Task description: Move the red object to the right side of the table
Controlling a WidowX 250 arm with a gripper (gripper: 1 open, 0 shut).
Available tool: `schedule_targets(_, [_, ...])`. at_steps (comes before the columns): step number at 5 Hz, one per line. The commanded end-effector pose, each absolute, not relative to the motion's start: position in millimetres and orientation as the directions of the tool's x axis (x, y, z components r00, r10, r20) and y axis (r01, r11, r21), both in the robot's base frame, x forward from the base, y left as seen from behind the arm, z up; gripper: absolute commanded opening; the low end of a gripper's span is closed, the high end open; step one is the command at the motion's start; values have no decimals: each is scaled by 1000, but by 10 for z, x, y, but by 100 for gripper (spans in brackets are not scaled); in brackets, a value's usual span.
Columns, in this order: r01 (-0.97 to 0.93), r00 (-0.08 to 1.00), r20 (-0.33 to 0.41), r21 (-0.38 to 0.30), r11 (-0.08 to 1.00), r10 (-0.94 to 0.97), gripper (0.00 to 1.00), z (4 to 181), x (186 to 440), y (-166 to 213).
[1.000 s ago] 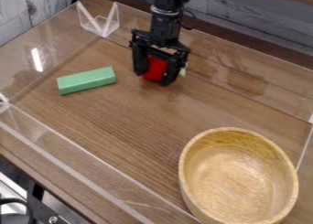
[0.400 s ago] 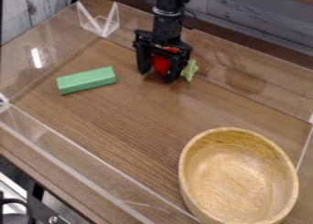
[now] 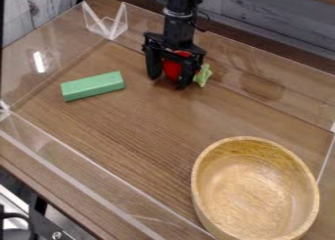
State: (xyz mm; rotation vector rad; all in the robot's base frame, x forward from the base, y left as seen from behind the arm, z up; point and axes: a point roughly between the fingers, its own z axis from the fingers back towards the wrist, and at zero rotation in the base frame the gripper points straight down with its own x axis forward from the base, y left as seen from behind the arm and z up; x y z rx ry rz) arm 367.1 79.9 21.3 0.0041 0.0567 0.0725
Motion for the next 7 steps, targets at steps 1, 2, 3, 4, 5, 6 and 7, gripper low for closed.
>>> schedule_targets(1, [-92,996,3,13,996,92,100,375,3771,863])
schedule_targets(2, [-97,995,3,12,995,97,100,360,3767,864])
schedule_targets(3, [-103,995,0,8,995,103,0,351,3757,854])
schedule_targets(4, [-109,994,-2,-8,994,109,0,417,3744,844])
schedule_targets(5, [-116,993,3,-24,993,116,0,508,3741,839])
schedule_targets(6, [-126,992,24,-43,991,127,0,678,3743,827])
schedule_targets(7, [-132,989,56,-68,989,136,0,908,3754,795])
